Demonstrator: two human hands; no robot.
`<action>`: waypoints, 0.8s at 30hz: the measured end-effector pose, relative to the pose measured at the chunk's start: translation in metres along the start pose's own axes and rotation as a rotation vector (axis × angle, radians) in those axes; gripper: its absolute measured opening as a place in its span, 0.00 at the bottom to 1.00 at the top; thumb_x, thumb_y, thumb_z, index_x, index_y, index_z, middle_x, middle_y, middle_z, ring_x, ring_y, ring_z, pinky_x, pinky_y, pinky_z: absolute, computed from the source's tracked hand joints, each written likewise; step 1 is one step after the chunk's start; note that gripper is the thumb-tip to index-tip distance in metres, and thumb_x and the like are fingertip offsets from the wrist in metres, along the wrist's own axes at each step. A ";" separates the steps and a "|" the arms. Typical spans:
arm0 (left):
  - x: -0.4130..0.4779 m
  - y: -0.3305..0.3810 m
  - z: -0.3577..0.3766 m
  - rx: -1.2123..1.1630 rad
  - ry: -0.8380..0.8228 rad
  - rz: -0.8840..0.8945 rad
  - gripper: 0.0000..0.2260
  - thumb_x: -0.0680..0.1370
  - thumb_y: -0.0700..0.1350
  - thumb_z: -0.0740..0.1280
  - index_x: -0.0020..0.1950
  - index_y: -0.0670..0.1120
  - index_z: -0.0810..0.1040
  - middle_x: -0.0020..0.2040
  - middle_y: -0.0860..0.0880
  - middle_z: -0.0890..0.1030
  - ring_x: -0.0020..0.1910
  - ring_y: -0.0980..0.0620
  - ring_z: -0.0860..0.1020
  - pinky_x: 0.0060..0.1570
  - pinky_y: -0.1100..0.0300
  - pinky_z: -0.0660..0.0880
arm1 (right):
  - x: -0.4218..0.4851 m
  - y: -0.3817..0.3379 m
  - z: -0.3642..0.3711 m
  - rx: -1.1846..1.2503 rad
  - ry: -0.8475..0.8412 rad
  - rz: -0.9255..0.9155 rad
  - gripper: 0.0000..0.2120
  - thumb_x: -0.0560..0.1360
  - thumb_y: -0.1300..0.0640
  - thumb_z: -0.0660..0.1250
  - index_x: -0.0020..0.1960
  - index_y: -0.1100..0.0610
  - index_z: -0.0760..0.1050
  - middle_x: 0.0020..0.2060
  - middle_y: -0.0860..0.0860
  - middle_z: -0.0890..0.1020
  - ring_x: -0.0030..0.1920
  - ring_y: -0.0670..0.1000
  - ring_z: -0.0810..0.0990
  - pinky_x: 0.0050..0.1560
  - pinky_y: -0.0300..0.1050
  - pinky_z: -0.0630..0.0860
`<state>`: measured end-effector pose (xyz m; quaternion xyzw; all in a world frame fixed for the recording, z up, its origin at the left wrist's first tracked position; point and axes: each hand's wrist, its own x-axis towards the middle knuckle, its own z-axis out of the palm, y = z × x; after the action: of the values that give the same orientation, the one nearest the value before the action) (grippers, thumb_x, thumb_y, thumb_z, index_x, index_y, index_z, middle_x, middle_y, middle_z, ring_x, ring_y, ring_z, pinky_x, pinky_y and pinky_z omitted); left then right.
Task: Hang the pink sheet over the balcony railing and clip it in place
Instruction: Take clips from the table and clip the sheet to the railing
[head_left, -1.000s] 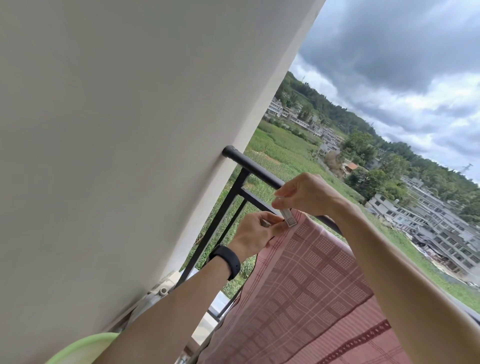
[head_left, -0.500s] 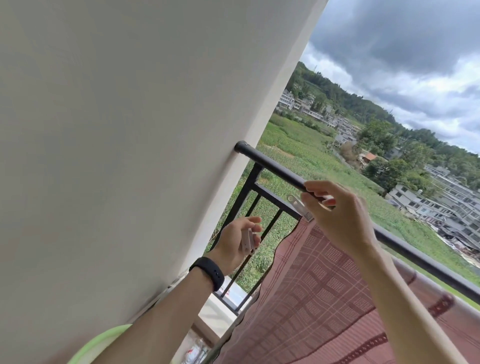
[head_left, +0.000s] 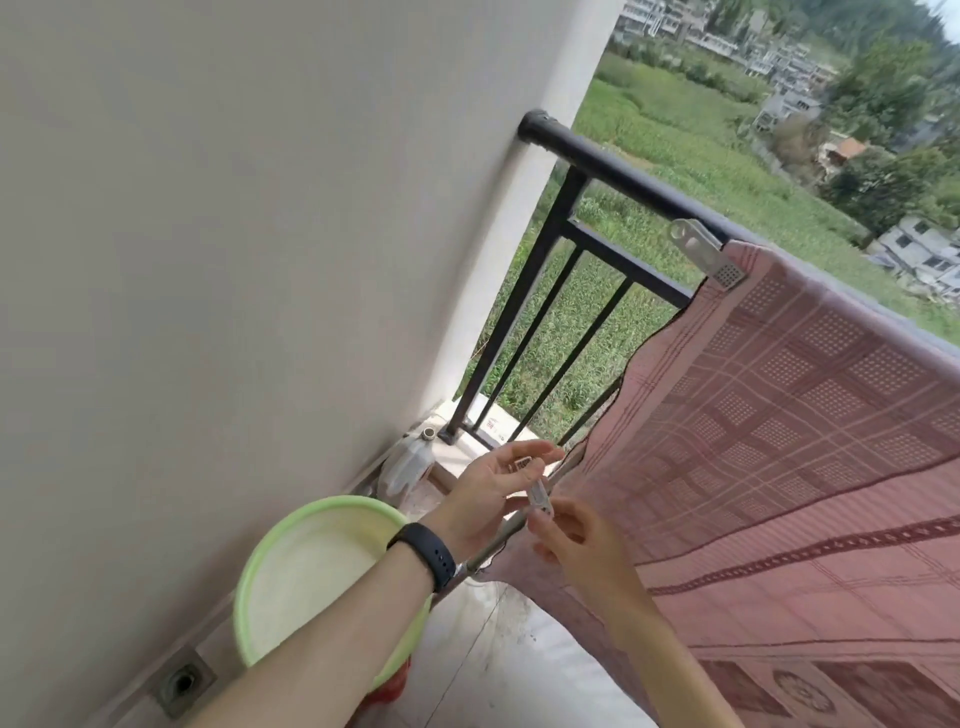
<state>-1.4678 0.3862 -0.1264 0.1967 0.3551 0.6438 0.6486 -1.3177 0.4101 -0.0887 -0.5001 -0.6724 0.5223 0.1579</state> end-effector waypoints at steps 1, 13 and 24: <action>-0.002 -0.006 -0.003 0.033 -0.001 -0.025 0.13 0.80 0.37 0.65 0.64 0.39 0.74 0.63 0.43 0.80 0.42 0.51 0.79 0.42 0.59 0.79 | -0.001 0.009 0.000 -0.010 0.010 0.013 0.11 0.74 0.47 0.72 0.52 0.52 0.81 0.44 0.49 0.86 0.45 0.50 0.85 0.44 0.42 0.81; 0.049 -0.072 -0.049 0.923 0.085 -0.122 0.47 0.64 0.49 0.79 0.77 0.54 0.57 0.74 0.44 0.66 0.71 0.45 0.66 0.64 0.48 0.71 | -0.015 0.054 -0.020 -0.440 0.306 -0.030 0.11 0.72 0.55 0.74 0.50 0.43 0.79 0.42 0.40 0.83 0.42 0.40 0.80 0.42 0.35 0.75; 0.081 -0.072 -0.057 1.176 -0.320 -0.102 0.39 0.64 0.42 0.80 0.72 0.52 0.68 0.75 0.48 0.65 0.72 0.50 0.66 0.66 0.57 0.67 | -0.031 0.061 -0.019 -0.507 0.267 -0.088 0.15 0.70 0.59 0.76 0.53 0.46 0.80 0.42 0.40 0.83 0.40 0.43 0.81 0.41 0.29 0.73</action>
<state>-1.4651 0.4469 -0.2331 0.5989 0.5581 0.2706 0.5066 -1.2587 0.3921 -0.1238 -0.5585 -0.7757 0.2599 0.1375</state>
